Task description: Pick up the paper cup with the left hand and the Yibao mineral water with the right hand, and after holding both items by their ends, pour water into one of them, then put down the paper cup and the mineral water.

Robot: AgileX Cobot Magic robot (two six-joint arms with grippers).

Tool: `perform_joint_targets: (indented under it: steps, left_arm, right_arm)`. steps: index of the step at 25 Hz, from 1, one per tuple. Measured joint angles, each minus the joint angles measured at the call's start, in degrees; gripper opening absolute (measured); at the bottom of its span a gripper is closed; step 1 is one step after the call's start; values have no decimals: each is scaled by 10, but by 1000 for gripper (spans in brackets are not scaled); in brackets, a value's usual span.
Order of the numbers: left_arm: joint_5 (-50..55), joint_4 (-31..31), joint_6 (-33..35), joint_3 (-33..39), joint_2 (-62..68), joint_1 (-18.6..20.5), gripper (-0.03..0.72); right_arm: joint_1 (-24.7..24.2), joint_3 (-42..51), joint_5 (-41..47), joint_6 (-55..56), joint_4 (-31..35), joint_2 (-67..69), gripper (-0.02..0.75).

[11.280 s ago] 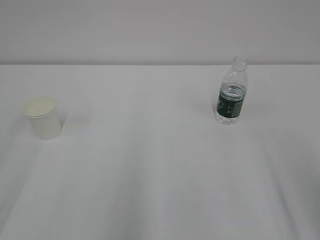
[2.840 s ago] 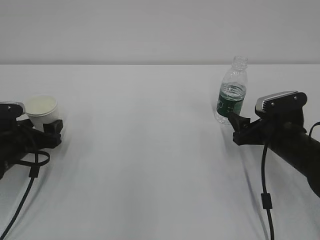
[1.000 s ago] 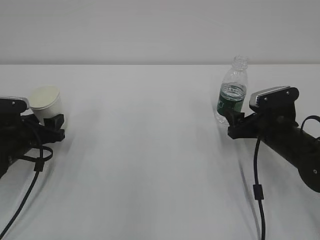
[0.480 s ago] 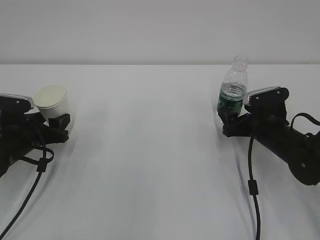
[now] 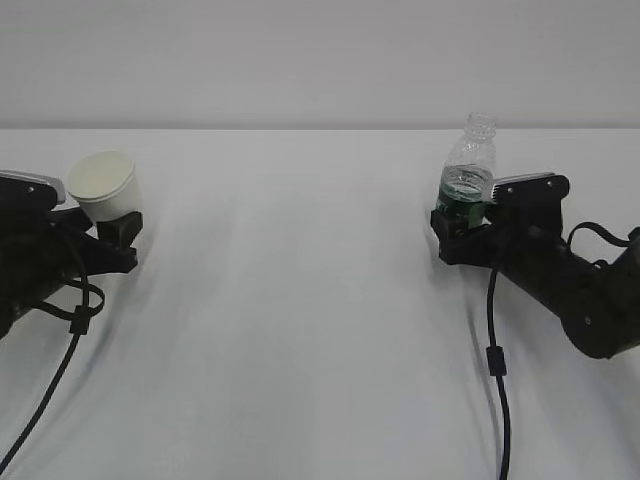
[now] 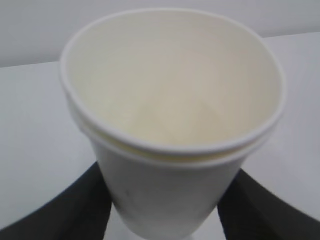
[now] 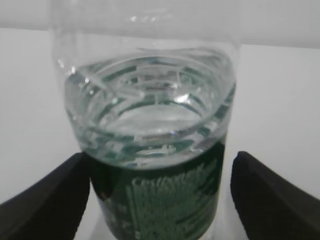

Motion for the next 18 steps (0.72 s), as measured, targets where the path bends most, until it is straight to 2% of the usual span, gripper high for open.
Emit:
perform_joint_targets:
  steps: [12, 15, 18]
  left_arm:
    - [0, 57, -15, 0, 0, 0, 438]
    - [0, 69, -23, 0, 0, 0, 438]
    - [0, 82, -28, 0, -1, 0, 436]
  right_arm:
    - [0, -48, 61, 3, 0, 0, 674]
    - [0, -48, 78, 3, -2, 0, 652]
    - [0, -48, 88, 3, -10, 0, 592]
